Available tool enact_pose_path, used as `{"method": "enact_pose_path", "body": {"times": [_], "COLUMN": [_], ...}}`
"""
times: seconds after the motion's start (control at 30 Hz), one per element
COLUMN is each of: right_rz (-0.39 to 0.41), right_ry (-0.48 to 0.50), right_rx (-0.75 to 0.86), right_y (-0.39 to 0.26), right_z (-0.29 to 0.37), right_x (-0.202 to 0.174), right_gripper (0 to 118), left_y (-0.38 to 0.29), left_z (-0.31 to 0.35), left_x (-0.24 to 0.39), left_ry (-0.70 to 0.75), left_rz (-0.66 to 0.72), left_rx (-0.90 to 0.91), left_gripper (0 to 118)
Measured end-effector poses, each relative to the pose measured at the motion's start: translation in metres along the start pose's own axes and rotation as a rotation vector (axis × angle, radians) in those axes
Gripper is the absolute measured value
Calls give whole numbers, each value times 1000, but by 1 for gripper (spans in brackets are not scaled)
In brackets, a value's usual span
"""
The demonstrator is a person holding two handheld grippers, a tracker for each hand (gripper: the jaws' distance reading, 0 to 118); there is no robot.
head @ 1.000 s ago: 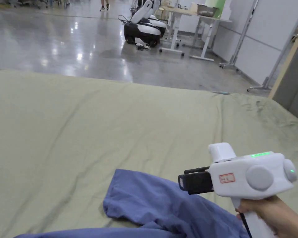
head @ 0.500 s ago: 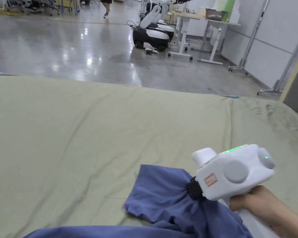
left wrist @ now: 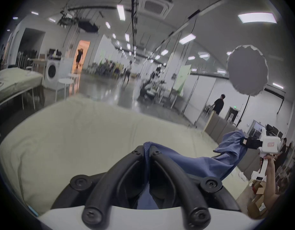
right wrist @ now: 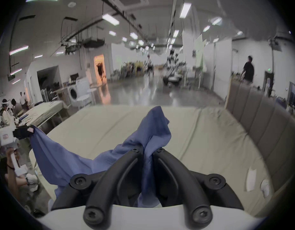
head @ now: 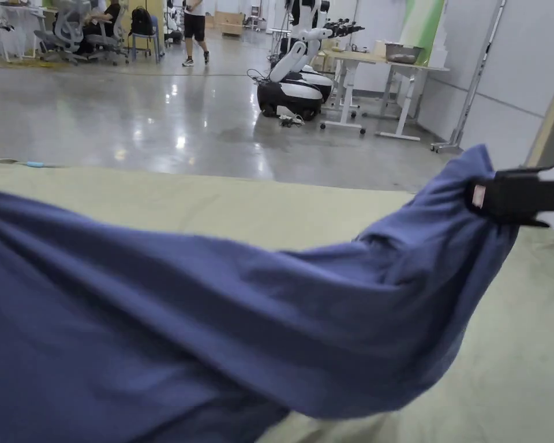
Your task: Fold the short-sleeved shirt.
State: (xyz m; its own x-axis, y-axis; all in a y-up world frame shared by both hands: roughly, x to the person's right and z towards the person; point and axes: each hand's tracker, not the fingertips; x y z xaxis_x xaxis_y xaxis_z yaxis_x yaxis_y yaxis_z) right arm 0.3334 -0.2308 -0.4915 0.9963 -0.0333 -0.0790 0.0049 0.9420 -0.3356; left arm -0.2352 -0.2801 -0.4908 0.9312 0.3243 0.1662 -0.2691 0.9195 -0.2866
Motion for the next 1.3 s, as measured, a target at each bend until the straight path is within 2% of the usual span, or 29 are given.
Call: {"method": "enact_pose_path", "body": {"times": [0.13,0.2,0.37,0.5,0.67,1.13,1.3], "right_rz": [-31,-18,-17,-14,-2,-96,-61], "right_ry": [-27,-44,-67,-78,-131,-144,-152], "right_rx": [114,132,180,155,107,42,73], "right_y": [30,41,55,71,92,96,86], "right_z": [29,40,53,39,-11,-196,-242], "right_x": [5,4,-1,-1,9,36,40], "right_gripper": [11,11,11,11,11,11,11], "left_y": [45,61,88,108,132,130,121], "left_z": [18,24,24,4,-40,-197,-228], "left_x": [16,23,36,40,43,19,15], "left_ry": [-48,-47,-21,1,44,113,107], "left_rz": [-41,-65,-107,-127,-157,-121,-132], "left_rx": [144,199,250,246,210,91,123], "left_gripper": [5,5,5,5,5,5,5]}}
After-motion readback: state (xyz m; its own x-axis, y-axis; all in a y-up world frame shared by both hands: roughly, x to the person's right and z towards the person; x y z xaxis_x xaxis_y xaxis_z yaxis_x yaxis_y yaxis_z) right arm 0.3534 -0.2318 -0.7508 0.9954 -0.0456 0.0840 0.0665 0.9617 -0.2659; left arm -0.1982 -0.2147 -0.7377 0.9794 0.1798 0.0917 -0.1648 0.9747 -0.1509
